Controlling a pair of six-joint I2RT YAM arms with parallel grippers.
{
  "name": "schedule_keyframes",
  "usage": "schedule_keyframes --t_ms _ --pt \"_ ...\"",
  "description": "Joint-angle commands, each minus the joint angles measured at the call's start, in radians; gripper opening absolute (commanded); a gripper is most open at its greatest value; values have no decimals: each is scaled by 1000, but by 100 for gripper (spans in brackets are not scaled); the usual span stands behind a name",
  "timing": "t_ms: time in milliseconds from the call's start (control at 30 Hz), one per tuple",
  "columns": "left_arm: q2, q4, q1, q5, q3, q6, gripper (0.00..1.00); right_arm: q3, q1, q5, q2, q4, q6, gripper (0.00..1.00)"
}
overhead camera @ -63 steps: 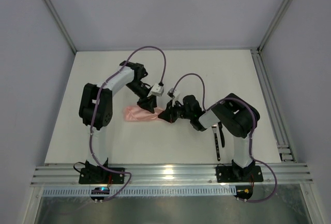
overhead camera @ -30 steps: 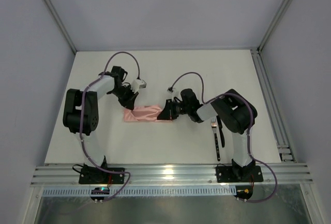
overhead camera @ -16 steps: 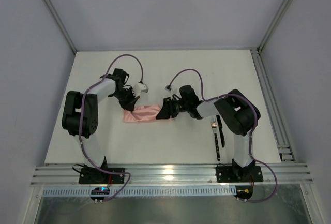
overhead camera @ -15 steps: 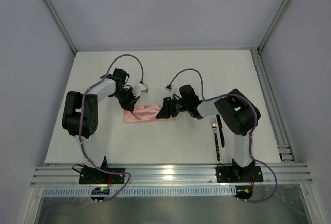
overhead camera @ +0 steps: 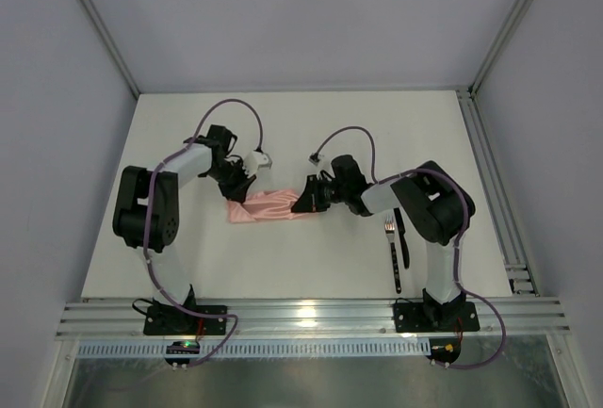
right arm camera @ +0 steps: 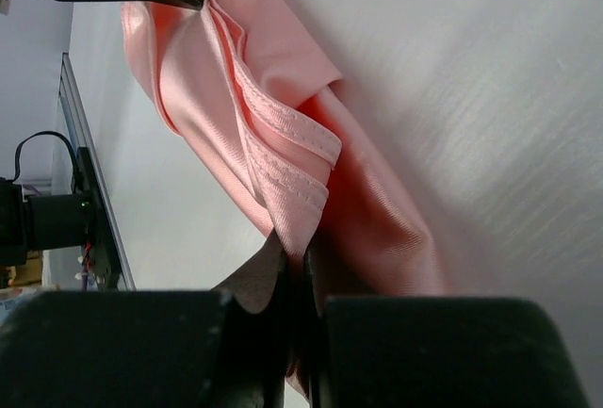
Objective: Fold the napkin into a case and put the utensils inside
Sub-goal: Stuff the top corner of the square-folded napkin into the folded napkin.
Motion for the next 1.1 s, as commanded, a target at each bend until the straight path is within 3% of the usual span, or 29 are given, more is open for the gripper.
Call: schedule_keyframes --t_ms 0,33,233,400,533,667,767,967,1067 --pt "-35 46 11 24 10 -48 12 -20 -14 31 22 -19 53 4" --pt "-64 52 11 38 13 -59 25 -24 -14 36 23 -17 60 4" --pt "-144 63 -1 133 65 -91 48 -17 -14 57 34 -67 113 4" --pt "-182 17 -78 101 77 -52 54 -14 -14 65 34 -94 146 4" --pt "-215 13 -249 -1 15 5 64 -12 -14 62 33 -104 172 4" --pt "-233 111 -371 -156 -143 74 73 -18 -14 57 28 -95 199 4" --pt "-251 211 -415 -198 -193 96 81 -21 -14 56 23 -95 212 4" --pt "-261 338 -481 -297 -298 151 82 -21 -14 39 39 -83 238 4" --pt "-258 383 -506 -344 -349 174 77 -30 -16 30 40 -58 258 4"
